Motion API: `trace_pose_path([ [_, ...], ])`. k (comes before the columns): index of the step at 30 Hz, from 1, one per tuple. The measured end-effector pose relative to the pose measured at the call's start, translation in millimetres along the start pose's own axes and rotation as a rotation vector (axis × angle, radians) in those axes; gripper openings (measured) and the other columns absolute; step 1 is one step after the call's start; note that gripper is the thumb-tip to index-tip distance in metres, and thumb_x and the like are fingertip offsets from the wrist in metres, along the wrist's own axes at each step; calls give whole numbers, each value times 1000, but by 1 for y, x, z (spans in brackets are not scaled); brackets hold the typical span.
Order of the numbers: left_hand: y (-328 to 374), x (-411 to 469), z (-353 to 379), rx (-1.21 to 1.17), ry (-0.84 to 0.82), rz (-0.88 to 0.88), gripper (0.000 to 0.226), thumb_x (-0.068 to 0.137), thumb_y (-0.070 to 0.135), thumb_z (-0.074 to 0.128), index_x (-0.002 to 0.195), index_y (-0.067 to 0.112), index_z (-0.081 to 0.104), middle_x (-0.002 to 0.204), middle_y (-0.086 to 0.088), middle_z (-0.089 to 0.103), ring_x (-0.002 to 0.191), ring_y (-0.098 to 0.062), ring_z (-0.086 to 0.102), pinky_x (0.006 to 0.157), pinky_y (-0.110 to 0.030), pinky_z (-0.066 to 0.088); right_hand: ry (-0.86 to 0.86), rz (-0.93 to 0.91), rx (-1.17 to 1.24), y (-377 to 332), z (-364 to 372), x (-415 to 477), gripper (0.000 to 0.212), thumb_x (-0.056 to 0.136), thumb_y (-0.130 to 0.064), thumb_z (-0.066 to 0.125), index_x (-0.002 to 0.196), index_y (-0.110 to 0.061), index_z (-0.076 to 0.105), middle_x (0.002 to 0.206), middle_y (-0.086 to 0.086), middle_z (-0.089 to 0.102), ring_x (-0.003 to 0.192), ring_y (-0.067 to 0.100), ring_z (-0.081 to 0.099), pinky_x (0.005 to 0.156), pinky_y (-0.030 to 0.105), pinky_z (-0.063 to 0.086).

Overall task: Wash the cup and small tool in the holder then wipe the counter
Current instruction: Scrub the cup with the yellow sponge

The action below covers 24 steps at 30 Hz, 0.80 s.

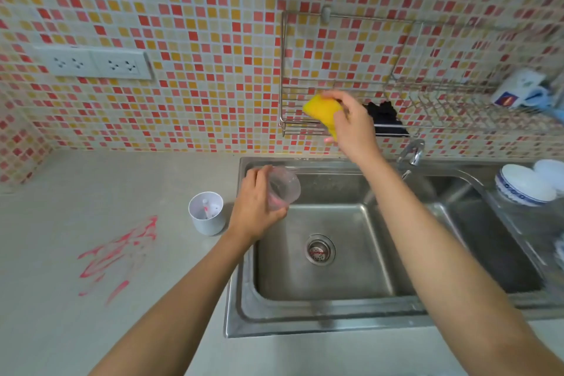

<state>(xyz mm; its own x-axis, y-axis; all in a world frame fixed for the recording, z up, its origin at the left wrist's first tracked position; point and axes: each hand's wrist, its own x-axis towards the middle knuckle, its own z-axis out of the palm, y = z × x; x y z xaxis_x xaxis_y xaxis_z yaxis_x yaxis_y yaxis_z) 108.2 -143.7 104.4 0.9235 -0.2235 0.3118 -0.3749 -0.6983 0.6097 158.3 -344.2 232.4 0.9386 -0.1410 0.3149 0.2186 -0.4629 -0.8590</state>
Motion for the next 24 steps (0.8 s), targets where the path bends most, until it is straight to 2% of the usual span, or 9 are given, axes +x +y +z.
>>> trace_pose_path([
  [3, 8, 6, 8, 0, -43, 12, 81, 68, 27, 78, 137, 15, 39, 127, -6, 42, 110, -22, 51, 88, -34, 50, -143, 89, 19, 26, -10, -46, 41, 95, -5, 38, 109, -30, 66, 124, -12, 52, 95, 16, 59, 61, 36, 61],
  [7, 32, 17, 26, 6, -30, 22, 76, 66, 22, 78, 133, 14, 44, 125, -6, 45, 112, -22, 49, 89, -32, 49, -227, 200, -2, 68, -26, -74, 40, 90, -6, 41, 101, -32, 69, 110, -12, 60, 96, 21, 61, 62, 41, 61],
  [10, 46, 25, 39, 38, -33, 28, 73, 66, 21, 74, 132, 13, 45, 127, -5, 49, 115, -23, 48, 93, -33, 47, -239, 208, 33, 86, -38, -76, 34, 86, -9, 50, 100, -35, 68, 103, -12, 64, 91, 23, 64, 62, 41, 61],
  [12, 54, 30, 48, 55, -42, 43, 75, 67, 22, 74, 134, 12, 43, 129, -7, 51, 116, -27, 48, 97, -34, 43, -251, 139, -52, 95, -47, -75, 25, 81, -24, 68, 103, -35, 65, 99, -13, 64, 87, 18, 64, 66, 38, 59],
  [14, 64, 35, 57, 75, -42, 41, 75, 68, 21, 74, 135, 13, 42, 129, -8, 53, 117, -27, 47, 95, -31, 40, -304, 23, -278, 108, -56, -71, 41, 71, -39, 79, 106, -34, 59, 105, -12, 60, 91, 12, 58, 73, 28, 48],
  [15, 69, 37, 60, 83, -40, 41, 74, 69, 21, 74, 135, 14, 43, 129, -7, 53, 117, -27, 47, 94, -30, 40, -328, -23, -374, 114, -59, -69, 46, 70, -41, 81, 108, -32, 57, 109, -11, 57, 94, 12, 55, 75, 28, 43],
  [17, 76, 41, 68, 96, -49, 32, 72, 70, 21, 73, 135, 17, 42, 130, -5, 52, 118, -25, 46, 95, -33, 44, -338, -106, -478, 124, -67, -65, 43, 73, -37, 79, 110, -30, 57, 114, -11, 53, 98, 16, 55, 78, 32, 44],
  [20, 78, 49, 78, 137, -60, 1, 73, 69, 25, 73, 134, 23, 40, 128, 0, 51, 117, -23, 46, 93, -36, 50, -328, -227, -540, 134, -75, -60, 28, 83, -32, 70, 109, -24, 64, 118, -12, 53, 98, 17, 58, 81, 34, 49],
  [24, 75, 57, 86, 215, -33, 29, 76, 65, 28, 80, 130, 20, 42, 123, -2, 53, 110, -25, 51, 87, -37, 51, -411, -237, -416, 146, -78, -62, 21, 88, -27, 65, 107, -23, 71, 112, -14, 59, 95, 12, 60, 85, 32, 49],
])
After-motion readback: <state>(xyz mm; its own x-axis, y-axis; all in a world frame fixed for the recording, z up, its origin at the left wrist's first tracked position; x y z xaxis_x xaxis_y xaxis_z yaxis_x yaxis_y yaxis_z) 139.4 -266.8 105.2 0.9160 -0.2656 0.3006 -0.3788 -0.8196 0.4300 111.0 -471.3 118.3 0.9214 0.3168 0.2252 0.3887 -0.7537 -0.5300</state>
